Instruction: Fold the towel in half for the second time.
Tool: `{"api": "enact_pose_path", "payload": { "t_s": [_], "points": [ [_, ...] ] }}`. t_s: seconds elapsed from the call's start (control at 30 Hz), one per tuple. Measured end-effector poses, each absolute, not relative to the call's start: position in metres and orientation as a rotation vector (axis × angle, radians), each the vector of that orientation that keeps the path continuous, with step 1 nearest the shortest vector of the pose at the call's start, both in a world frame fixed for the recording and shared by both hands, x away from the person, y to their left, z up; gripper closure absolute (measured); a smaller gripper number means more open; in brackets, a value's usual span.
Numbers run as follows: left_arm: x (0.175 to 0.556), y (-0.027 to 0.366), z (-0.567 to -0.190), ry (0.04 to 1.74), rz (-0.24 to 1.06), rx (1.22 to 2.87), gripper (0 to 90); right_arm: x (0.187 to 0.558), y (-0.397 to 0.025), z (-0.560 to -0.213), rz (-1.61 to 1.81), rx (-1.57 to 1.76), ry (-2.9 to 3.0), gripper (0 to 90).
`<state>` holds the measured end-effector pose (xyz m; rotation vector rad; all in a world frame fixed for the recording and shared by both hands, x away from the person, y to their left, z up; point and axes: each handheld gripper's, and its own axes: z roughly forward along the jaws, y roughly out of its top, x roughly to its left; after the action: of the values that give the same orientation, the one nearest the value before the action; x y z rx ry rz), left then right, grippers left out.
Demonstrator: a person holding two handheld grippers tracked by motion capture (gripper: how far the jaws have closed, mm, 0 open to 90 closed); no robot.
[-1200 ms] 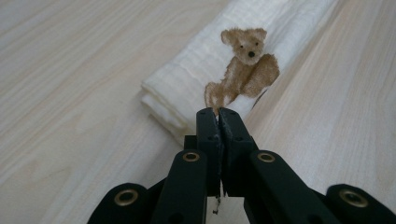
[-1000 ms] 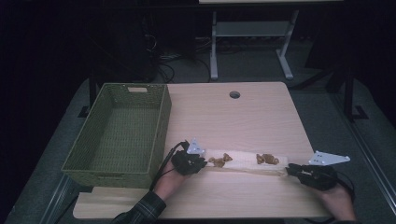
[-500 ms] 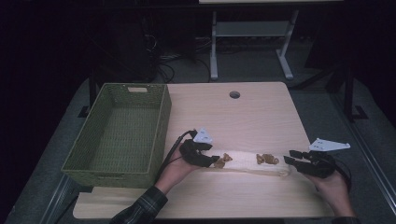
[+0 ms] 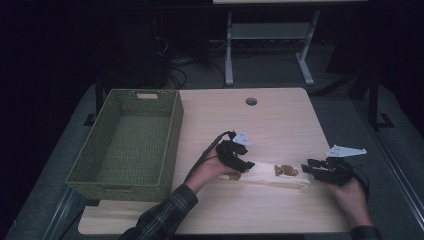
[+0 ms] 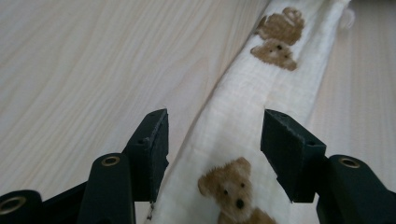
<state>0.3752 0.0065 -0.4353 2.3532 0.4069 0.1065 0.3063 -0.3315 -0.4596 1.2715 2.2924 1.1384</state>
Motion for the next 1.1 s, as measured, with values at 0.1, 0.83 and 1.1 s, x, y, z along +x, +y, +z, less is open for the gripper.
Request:
{"api": "enact_pose_path", "payload": {
  "t_s": [0.1, 0.83, 1.1],
  "points": [
    [0.379, 0.001, -0.446, 0.403, 0.098, 2.39, 40.3, 0.307, -0.332, -0.464, 1.127, 1.274, 2.308, 60.0],
    [0.377, -0.003, -0.46, 0.339, -0.063, 2.44, 81.4, 0.306, -0.328, -0.476, 1.138, 1.276, 2.394, 82.4],
    [0.372, 0.007, -0.448, 0.364, -0.039, 2.428, 84.2, 0.311, -0.322, -0.468, 1.107, 1.231, 2.364, 83.4]
  ]
}}
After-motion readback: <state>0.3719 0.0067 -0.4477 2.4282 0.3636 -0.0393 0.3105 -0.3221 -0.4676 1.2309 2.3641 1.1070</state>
